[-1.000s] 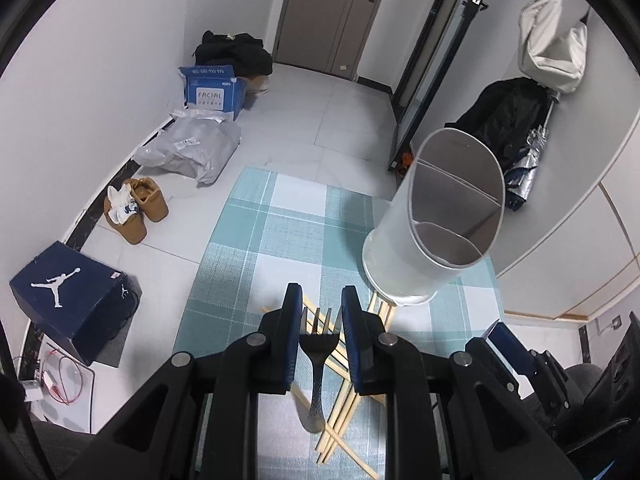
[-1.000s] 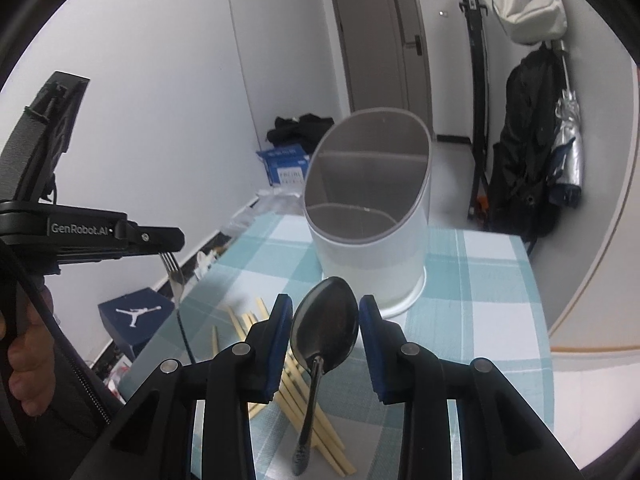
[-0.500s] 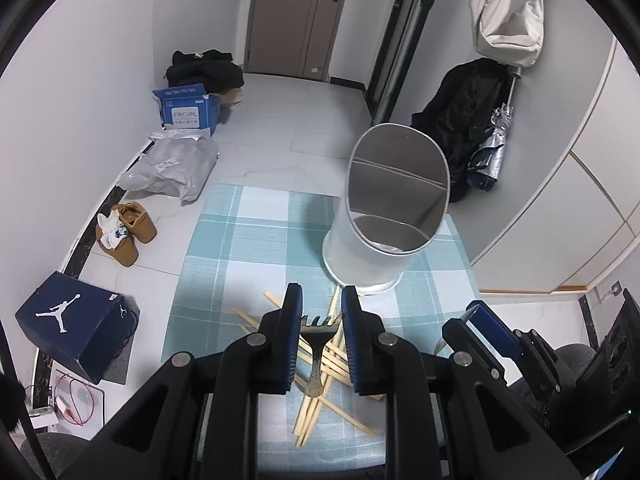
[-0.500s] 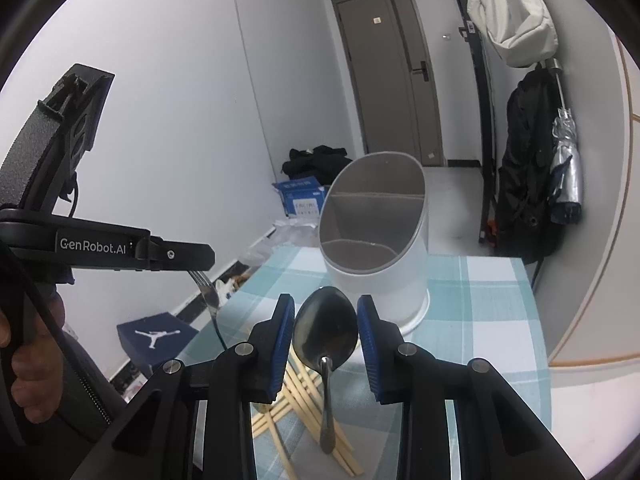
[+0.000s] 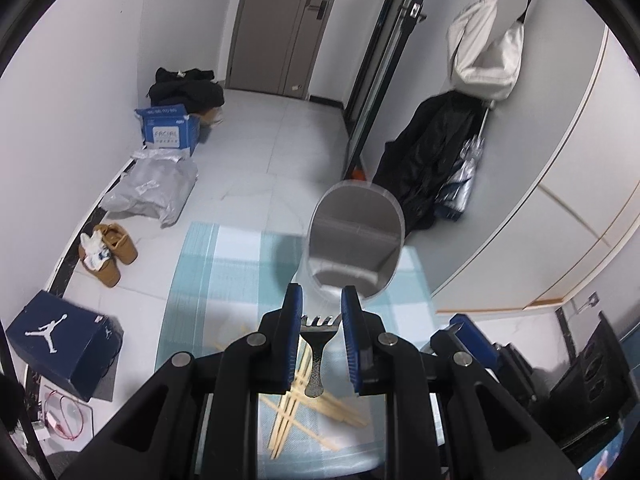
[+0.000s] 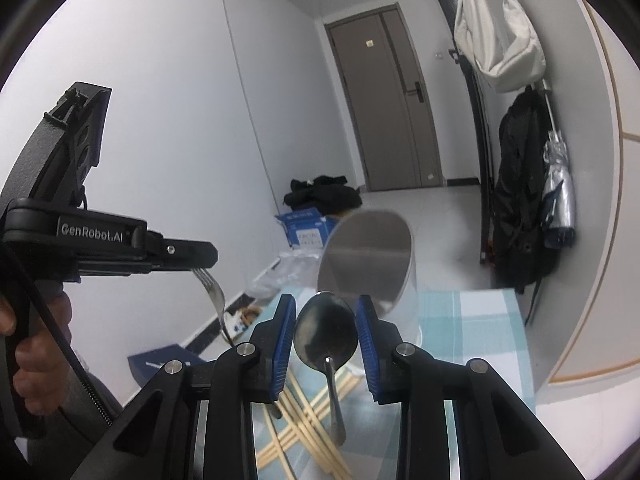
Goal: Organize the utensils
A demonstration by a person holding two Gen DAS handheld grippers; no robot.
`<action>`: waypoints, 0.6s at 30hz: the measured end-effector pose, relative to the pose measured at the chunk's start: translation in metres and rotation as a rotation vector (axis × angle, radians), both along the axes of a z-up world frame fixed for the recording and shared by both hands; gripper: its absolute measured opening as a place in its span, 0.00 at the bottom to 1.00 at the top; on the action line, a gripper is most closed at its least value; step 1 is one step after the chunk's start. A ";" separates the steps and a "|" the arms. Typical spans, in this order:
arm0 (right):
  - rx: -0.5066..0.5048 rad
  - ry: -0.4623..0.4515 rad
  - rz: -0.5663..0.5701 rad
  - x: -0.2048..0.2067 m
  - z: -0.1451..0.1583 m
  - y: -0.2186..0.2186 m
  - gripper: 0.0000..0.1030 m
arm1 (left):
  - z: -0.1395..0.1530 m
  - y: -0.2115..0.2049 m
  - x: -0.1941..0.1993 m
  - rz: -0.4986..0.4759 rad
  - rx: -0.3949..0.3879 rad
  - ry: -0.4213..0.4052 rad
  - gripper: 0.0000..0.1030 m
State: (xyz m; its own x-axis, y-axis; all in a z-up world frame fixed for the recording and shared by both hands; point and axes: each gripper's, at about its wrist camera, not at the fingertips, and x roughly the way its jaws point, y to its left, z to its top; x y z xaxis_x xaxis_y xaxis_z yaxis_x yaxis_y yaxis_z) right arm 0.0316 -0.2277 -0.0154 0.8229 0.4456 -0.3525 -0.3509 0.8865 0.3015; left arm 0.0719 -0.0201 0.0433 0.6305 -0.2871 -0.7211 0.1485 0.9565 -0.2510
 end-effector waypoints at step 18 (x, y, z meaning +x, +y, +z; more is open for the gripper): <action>0.074 0.044 0.006 0.075 0.055 -0.019 0.00 | 0.042 0.001 0.064 -0.022 -0.118 -0.082 0.15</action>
